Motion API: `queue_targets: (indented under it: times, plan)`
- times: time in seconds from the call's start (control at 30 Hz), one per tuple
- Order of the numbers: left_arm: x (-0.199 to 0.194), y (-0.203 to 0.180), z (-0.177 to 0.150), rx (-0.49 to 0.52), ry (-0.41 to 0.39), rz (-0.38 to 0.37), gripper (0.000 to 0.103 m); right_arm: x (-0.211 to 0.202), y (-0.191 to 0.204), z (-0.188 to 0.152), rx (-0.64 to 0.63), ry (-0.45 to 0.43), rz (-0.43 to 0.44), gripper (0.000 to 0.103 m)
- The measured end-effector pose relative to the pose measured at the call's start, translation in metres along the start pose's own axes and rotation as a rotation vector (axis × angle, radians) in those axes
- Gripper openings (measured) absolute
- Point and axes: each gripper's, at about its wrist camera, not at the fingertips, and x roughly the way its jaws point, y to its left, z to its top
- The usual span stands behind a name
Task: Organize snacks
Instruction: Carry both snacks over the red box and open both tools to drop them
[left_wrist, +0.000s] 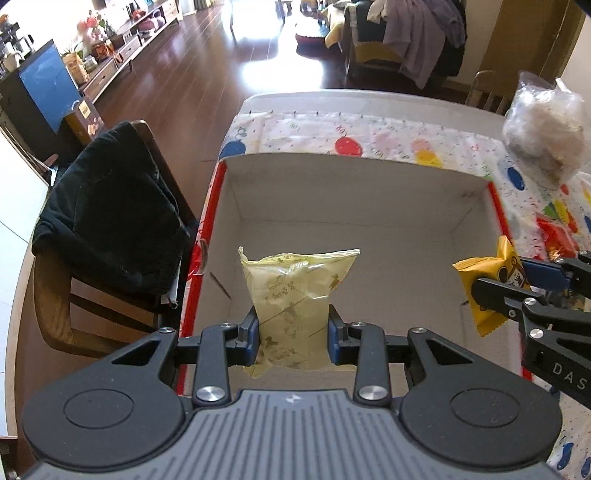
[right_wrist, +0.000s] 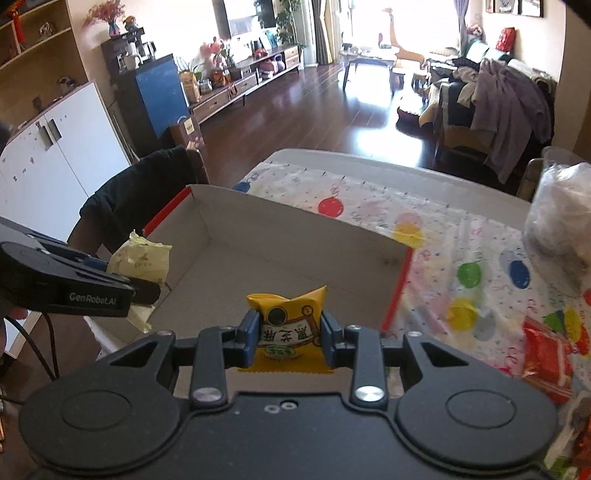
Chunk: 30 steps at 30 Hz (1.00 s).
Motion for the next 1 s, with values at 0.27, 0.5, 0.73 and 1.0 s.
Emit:
queue_targets:
  times: [0.27,0.5,0.73,1.0]
  plan:
    - [0.029,-0.002,0.003,0.065,0.061,0.005,0.033,0.04,0.013,-0.003,-0.016,0.099,-0.01,0.032]
    - [0.049,-0.009,0.003,0.133,0.114,0.015,0.034,0.062,0.017,-0.013,-0.039,0.168,-0.02,0.032]
    - [0.066,-0.015,-0.002,0.163,0.158,0.018,0.034,0.072,0.019,-0.021,-0.056,0.211,-0.031,0.032]
    - [0.064,-0.011,-0.004,0.153,0.15,0.005,0.035,0.068,0.024,-0.02,-0.061,0.203,-0.035,0.04]
